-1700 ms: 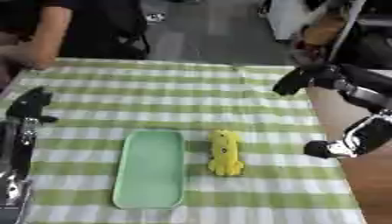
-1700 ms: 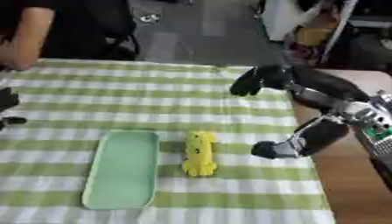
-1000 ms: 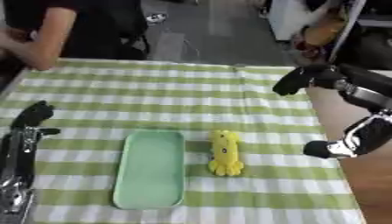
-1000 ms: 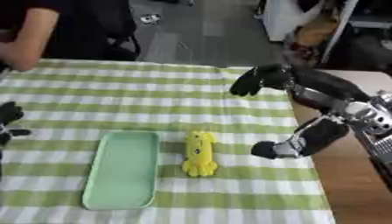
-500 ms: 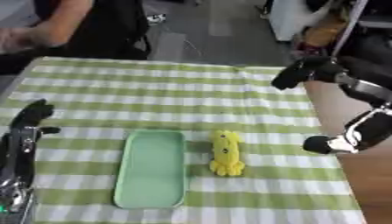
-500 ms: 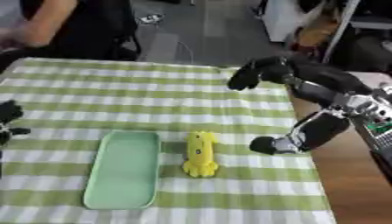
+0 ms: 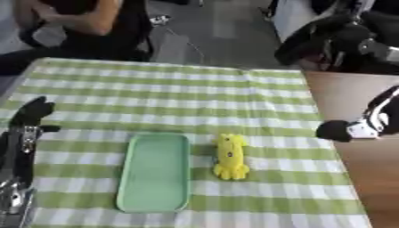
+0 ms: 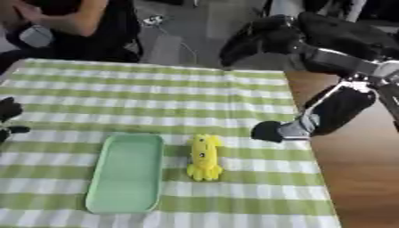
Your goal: Pick up objects on the table and place them in the box.
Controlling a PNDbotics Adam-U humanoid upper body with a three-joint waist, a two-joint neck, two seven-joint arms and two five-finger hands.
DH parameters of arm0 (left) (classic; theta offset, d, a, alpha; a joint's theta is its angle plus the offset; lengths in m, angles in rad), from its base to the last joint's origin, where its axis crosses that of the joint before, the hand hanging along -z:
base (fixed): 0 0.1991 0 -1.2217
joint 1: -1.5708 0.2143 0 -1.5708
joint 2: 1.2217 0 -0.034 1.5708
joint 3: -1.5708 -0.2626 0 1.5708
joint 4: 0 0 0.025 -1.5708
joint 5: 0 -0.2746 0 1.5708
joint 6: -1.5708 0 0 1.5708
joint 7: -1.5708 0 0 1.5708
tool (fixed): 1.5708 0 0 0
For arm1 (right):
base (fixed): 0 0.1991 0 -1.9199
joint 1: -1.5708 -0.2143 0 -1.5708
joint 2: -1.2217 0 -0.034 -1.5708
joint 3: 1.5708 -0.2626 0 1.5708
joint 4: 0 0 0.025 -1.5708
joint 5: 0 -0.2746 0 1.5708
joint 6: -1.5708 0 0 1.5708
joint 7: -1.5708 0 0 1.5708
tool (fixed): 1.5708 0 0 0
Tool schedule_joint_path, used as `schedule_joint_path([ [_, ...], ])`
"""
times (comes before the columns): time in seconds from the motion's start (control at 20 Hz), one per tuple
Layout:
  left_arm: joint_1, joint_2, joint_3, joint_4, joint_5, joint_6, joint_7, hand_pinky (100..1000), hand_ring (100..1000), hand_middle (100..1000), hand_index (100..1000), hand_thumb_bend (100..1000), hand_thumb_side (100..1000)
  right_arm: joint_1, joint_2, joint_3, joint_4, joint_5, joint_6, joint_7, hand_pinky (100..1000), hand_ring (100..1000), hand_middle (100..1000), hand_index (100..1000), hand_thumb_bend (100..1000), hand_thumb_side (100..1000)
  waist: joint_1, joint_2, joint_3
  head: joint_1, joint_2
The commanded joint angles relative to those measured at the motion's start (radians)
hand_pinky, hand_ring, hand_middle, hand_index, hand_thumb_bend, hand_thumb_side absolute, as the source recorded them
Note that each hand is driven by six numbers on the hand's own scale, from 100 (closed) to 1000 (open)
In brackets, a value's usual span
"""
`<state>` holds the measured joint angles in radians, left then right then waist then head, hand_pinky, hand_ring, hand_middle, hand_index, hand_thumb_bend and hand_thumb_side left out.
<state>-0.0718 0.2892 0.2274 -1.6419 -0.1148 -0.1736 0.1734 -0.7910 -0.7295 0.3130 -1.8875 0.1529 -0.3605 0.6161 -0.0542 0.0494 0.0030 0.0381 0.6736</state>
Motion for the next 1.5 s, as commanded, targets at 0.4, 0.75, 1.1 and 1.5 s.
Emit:
schedule_joint_path([
  [0.4,-0.01,0.029,-0.005,-0.033,-0.011,0.005,-0.005,616,802,886,769,690,1000,-0.029,-0.025,0.005,0.03,0.018,-0.004,0.031,729,765,801,862,496,592,0.002,-0.01,0.002,0.009,-0.008],
  [0.75,-0.014,0.028,-0.011,-0.039,-0.013,0.005,-0.011,617,803,886,769,689,1000,-0.047,0.034,0.041,0.173,0.058,0.009,0.082,720,761,810,866,533,570,0.003,-0.009,0.008,0.002,-0.013],
  [1.1,-0.022,0.022,-0.021,-0.046,-0.01,0.004,-0.021,617,804,887,768,689,1000,-0.091,0.192,0.065,0.488,0.244,-0.036,0.155,710,754,825,861,540,557,0.009,0.001,0.02,-0.023,-0.025],
  [1.5,-0.03,0.017,-0.027,-0.051,-0.008,0.004,-0.027,618,805,887,767,687,1000,-0.109,0.276,0.037,0.685,0.381,-0.123,0.087,709,758,825,860,547,555,0.012,0.01,0.027,-0.028,-0.027],
])
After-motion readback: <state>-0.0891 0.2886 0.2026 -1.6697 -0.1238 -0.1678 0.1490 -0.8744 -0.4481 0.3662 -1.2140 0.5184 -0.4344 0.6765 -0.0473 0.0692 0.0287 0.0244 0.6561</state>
